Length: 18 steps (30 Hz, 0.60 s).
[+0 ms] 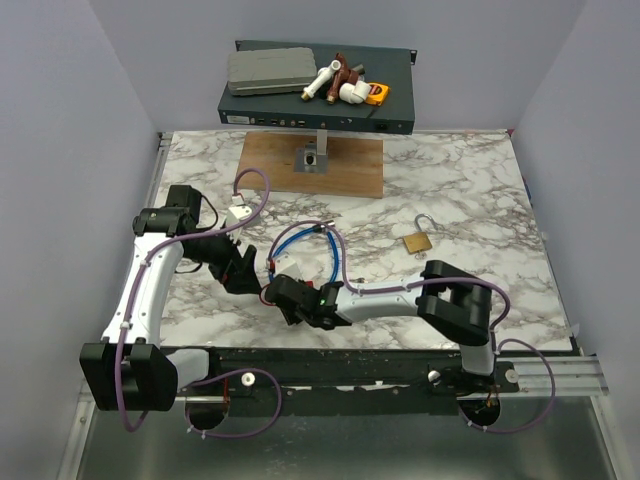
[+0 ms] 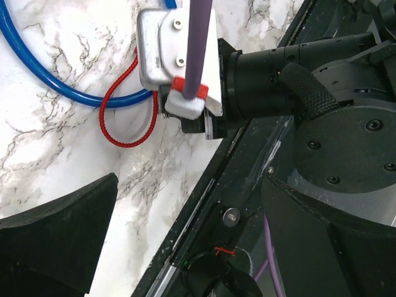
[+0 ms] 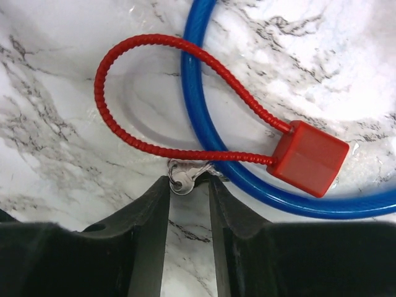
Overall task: Unlock with the key
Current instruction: Pick up the key from the center of the board.
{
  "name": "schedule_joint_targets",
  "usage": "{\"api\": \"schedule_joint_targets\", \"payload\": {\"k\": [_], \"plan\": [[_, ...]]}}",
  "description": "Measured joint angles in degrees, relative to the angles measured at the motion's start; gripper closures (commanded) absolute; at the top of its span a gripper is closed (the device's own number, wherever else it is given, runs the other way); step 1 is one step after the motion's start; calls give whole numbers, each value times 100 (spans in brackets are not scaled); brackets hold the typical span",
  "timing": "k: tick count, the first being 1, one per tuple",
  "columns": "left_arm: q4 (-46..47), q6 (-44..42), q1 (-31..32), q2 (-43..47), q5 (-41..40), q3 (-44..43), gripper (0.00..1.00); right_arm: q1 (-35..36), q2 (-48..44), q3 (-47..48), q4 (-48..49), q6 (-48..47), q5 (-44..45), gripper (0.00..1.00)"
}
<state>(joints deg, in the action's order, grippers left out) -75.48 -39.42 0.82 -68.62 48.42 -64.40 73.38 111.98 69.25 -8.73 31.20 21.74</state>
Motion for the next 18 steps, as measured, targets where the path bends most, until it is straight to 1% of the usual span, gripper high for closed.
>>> {"api": "schedule_joint_targets", "payload": {"k": [2,5,6,12,18], "plan": [[4,-9,0,0,0,26,2,0,11,22,-72,-11,72,77],[17,-20,0,0,-2,39,1,0,11,24,-131,-33,177,95],[20,-24,0,0,0,39,2,0,11,24,-140,-37,201,99],[39,-26,0,0,-2,39,2,0,-197,-212,-146,-66,240,99],[44,-26,0,-26,0,39,2,0,-1071,-992,-308,-59,236,99]]}}
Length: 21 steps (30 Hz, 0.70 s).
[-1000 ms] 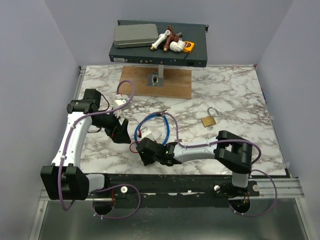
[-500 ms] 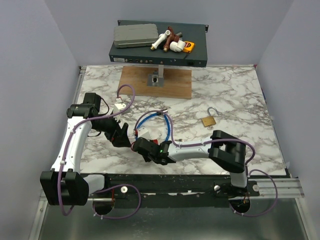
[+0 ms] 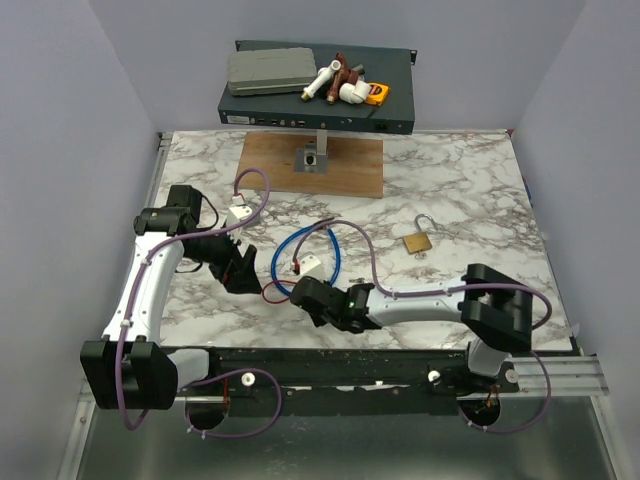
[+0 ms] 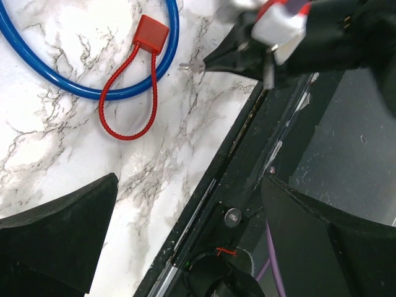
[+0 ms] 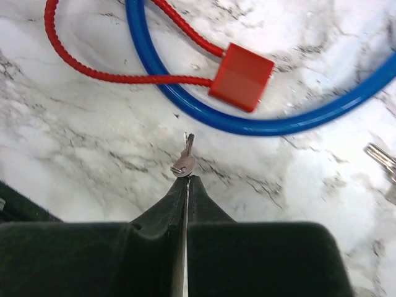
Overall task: Unlock with the key
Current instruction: Pick up the key from the center of the board.
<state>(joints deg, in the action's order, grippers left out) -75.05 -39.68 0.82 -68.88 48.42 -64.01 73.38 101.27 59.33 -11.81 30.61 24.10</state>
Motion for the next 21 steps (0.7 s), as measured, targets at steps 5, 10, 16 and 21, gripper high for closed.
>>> {"api": "schedule_joint_targets", "payload": {"k": [5,10,16,21], "plan": [[13,2,0,-35,0,-4,2,-7,-656,-348,-61,-7,-63,99],[20,2,0,-35,0,-4,1,-7,-1176,-584,-79,-37,-153,99],[-44,-122,-2,-66,87,-4,1,-11,-1567,-588,-96,-225,-487,99],[-374,-1093,2,203,605,140,2,-13,-2575,-595,26,-527,-1311,99]]}}
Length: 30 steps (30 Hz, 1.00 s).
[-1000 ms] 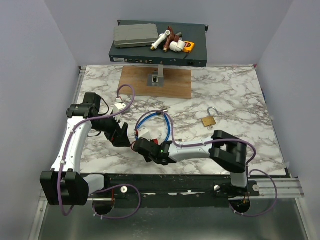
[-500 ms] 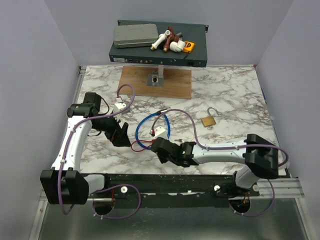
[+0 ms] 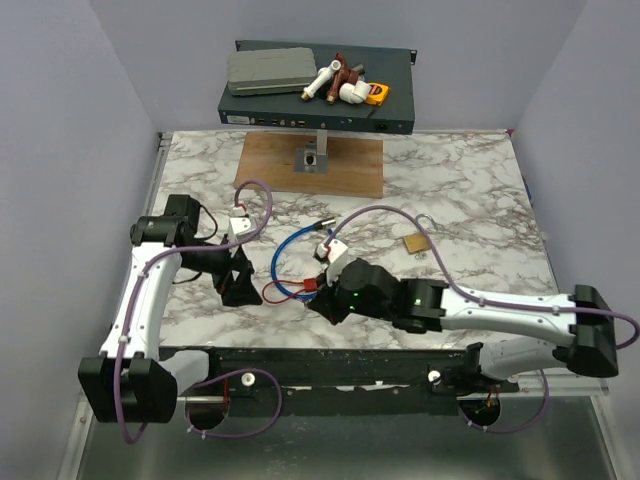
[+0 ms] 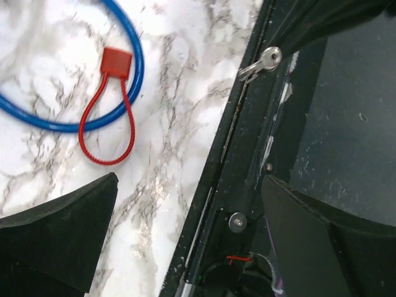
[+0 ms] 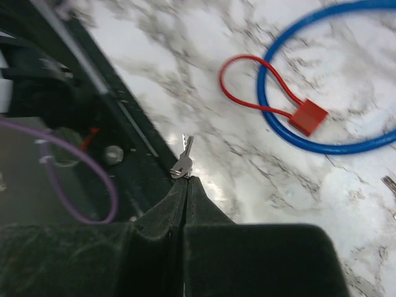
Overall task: Unlock with the key
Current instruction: Pick up the key from the center of the board.
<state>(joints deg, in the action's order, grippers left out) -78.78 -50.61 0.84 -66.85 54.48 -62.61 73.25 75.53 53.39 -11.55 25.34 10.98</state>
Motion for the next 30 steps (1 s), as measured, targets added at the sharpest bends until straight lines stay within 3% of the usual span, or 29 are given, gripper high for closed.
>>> {"api": "schedule_joint_targets", "payload": {"k": [8,21,30], "plan": [[-614,-1056,212,809,800,26,2,0,-1239,199,330,-138,-1064,99],[-1023,-1314,525,710,2822,-133,1,0,-1427,286,977,-85,-1412,99],[-1071,-1080,870,632,3202,-286,6,0,-1419,297,1582,28,-1631,99]]}}
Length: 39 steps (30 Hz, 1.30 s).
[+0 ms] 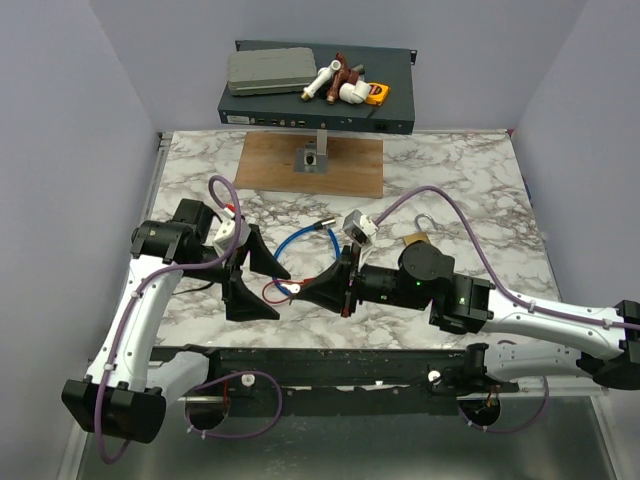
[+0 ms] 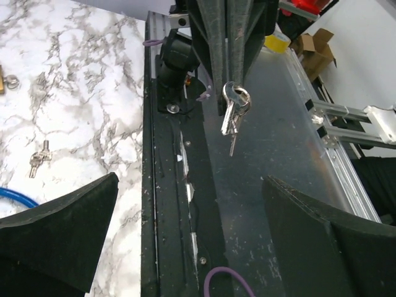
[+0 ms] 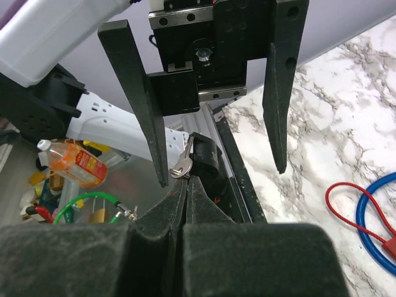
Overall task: Unlock with the key
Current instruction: Pick up the key from the center of the board.
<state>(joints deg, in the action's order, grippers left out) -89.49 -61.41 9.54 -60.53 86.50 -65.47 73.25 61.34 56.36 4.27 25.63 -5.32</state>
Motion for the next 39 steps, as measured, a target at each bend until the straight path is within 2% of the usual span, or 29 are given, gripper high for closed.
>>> {"api": "schedule_joint_targets", "payload": {"k": [4,5,6,13,18,19,22,24,26,28,30,35,39], "plan": [[-4,289,155,31,70,-323,19,0,-2,55,192,24,-79,99],[-2,424,166,31,83,-374,13,0,-7,63,232,26,-83,99],[35,754,179,31,103,-424,2,0,-13,72,262,28,-92,99],[931,2629,184,162,160,17,2,0,-35,170,348,26,-105,99],[1325,3370,184,643,177,72,2,0,-90,177,369,24,-105,99],[1478,3532,184,756,179,105,1,0,-94,177,372,24,-105,99],[2787,4916,219,1257,278,776,2,0,-94,177,374,24,-105,99],[3530,5737,284,1259,256,1252,2,0,-94,177,378,24,-103,99],[3233,5412,251,981,223,1117,7,0,-101,177,382,26,-103,99],[2741,4868,203,772,205,767,18,0,-105,177,396,26,-103,99],[2358,4374,168,754,210,448,22,0,-105,177,437,26,-103,99],[1025,2822,55,581,229,-28,29,0,-90,177,555,28,-105,99],[470,2041,52,426,225,-15,34,0,-15,177,678,28,-103,99]]}}
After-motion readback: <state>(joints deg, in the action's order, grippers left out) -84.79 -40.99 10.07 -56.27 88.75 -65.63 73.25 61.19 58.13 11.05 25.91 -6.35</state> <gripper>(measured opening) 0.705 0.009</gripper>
